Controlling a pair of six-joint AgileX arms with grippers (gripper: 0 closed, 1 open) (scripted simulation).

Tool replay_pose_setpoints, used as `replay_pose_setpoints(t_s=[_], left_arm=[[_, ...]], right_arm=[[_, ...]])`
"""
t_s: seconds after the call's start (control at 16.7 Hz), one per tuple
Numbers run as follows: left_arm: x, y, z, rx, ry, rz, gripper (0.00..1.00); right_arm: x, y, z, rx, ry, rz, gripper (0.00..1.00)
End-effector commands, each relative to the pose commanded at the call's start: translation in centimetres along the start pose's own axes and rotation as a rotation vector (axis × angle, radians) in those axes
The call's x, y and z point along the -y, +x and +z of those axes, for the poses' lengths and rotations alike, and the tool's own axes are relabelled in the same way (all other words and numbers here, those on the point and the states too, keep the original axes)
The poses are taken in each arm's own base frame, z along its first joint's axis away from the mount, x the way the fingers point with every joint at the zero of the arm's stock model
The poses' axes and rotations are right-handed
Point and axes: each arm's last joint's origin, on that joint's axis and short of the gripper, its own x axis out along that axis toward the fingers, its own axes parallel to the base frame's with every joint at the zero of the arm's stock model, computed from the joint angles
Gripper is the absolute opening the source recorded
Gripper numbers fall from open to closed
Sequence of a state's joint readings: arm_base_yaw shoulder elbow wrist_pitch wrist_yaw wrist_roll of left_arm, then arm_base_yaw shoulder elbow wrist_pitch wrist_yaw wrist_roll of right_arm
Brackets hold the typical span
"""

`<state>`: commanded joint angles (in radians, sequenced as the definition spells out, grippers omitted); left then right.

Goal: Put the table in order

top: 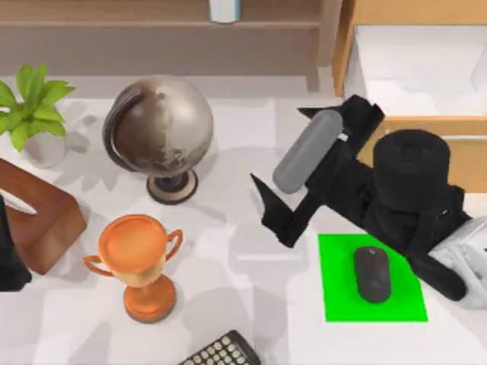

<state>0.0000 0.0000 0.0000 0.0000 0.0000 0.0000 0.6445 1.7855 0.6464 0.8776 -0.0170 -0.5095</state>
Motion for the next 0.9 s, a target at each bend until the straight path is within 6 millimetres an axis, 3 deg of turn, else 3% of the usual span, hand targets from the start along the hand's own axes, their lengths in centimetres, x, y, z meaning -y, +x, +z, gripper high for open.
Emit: replay_pose_setpoints(t_s=[0.18,0.36,0.66,0.9], left_arm=[[0.0,0.0,0.0,0.000,0.000,0.000,1.00],[0.0,0.0,0.0,0.000,0.000,0.000,1.00],[0.0,0.0,0.0,0.000,0.000,0.000,1.00],[0.0,0.0,0.0,0.000,0.000,0.000,1.00]], right_arm=[[0.7,-1.7,-0.9,0.101,-0.271,-0.177,1.00],[1.4,-3.9,-2.8,0.065,-0.508,-0.357,1.00],[2.3,-7.6,-7.4,-0.228,-0.801,-0.538,1.00],[3.1,-9.5,-9.9,-0.456,-0.907,-0.580,1.00]])
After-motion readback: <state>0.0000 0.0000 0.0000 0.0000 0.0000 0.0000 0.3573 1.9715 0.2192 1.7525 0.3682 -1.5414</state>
